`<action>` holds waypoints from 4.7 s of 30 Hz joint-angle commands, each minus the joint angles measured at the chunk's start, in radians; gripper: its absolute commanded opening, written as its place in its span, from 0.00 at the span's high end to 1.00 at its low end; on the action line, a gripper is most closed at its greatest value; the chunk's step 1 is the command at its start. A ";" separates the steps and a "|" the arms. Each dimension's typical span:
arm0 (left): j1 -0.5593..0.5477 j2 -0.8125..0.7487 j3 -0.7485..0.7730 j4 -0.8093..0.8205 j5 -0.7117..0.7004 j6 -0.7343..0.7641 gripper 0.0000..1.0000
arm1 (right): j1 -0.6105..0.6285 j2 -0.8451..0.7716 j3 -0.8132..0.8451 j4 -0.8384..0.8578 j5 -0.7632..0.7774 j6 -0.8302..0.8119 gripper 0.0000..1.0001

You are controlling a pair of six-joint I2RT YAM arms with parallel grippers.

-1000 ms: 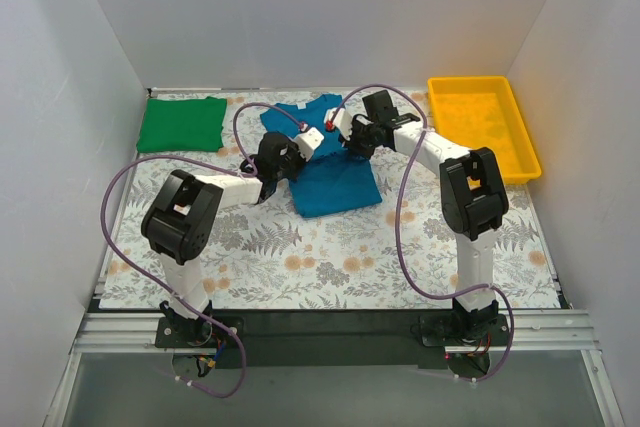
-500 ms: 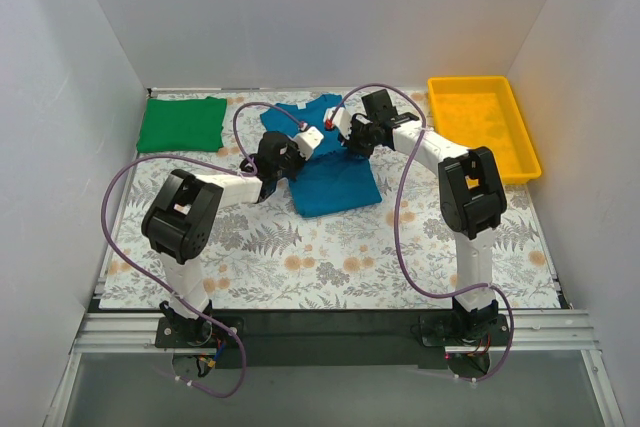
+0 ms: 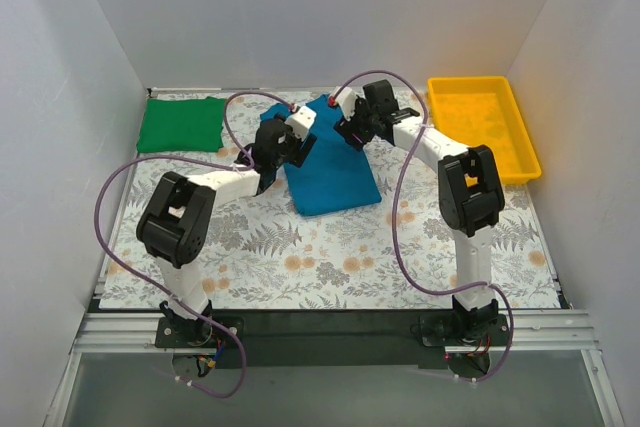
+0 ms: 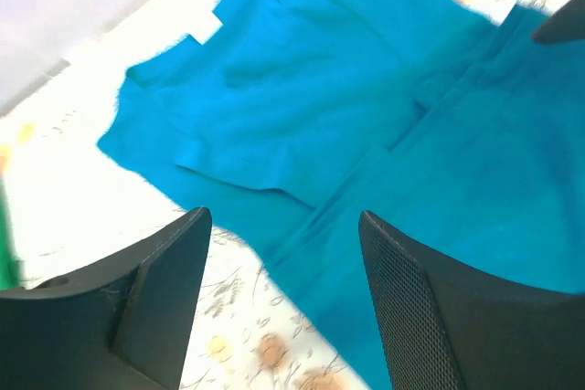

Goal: Fold and stack the t-shirts

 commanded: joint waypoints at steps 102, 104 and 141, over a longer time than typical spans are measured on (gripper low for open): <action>-0.004 -0.424 -0.460 0.109 0.171 0.140 1.00 | -0.011 0.065 0.300 -0.443 -0.418 -0.281 0.99; 0.015 -0.410 -0.449 0.113 0.155 0.141 1.00 | -0.003 0.088 0.308 -0.393 -0.404 -0.260 0.99; 0.102 -0.712 -0.527 -0.419 0.127 -1.151 0.26 | -0.118 -0.360 -0.369 -0.060 -0.707 0.121 0.02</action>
